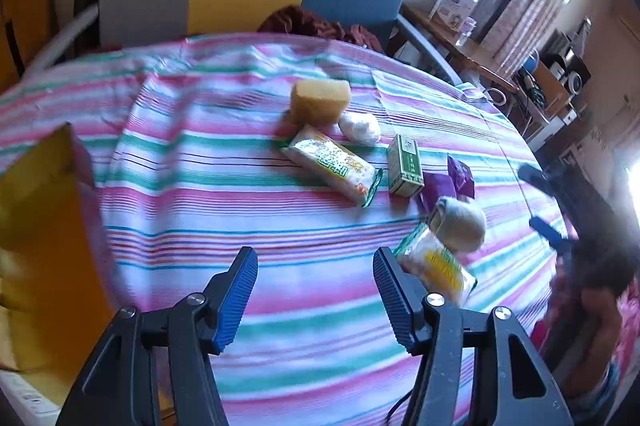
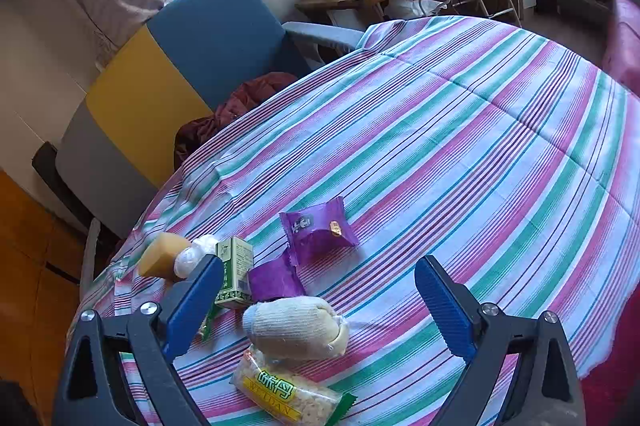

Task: Organize objects
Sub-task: 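Move both grippers back toward the remaining items on the table, then grasp the WEIDAN biscuit packet with the left gripper while the right gripper grasps the purple packet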

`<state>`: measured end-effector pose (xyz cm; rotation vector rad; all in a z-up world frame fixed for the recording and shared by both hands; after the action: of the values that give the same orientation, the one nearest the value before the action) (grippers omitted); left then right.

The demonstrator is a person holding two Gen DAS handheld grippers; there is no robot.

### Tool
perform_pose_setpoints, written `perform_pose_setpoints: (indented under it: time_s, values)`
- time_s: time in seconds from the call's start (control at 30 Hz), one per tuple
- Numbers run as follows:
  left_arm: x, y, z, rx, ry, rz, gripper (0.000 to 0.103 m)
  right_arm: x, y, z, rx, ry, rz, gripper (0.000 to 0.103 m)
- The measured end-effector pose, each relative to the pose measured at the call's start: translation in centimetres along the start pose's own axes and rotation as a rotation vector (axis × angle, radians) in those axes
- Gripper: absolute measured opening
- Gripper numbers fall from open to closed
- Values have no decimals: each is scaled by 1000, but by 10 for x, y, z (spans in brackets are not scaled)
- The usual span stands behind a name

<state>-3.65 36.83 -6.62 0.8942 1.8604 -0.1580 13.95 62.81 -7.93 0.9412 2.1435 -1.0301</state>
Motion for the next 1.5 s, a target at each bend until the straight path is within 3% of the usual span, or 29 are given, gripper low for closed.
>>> perform_pose_setpoints:
  time_s: [0.4, 0.7, 0.77, 0.9, 0.97, 1.07, 1.27, 1.5]
  values:
    - [91, 11, -49, -184, -106, 9, 61, 8, -8, 5, -15, -59, -65, 98]
    - [136, 8, -81, -276, -116, -90, 62, 12, -11, 8, -17, -89, -108, 99]
    - [142, 13, -83, -242, -106, -121, 63, 13, -10, 8, -15, -93, -109, 99]
    - [144, 26, -77, -76, -81, -171, 64, 15, -9, 8, -14, -103, -113, 99]
    - [141, 28, -71, -4, -67, -171, 57, 15, -10, 8, -16, -98, -110, 99]
    - [132, 23, -62, 10, -72, -159, 43, 13, -3, 4, 7, -77, -99, 99]
    - [108, 17, -30, 71, -75, -135, 41, 15, 24, -4, 123, -68, -60, 97]
    - [74, 18, 25, 158, -51, -110, 41, 21, 30, -2, 145, -89, -35, 87]
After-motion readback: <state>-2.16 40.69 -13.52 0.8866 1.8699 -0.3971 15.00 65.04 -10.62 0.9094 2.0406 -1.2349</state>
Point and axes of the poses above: each gripper's, at about its wrist camera, not at the fingertips, and x roughly the way its jaws point, y to its right, z to its underside, the point moved 4 cm from there along x, roughly the way its jaws point
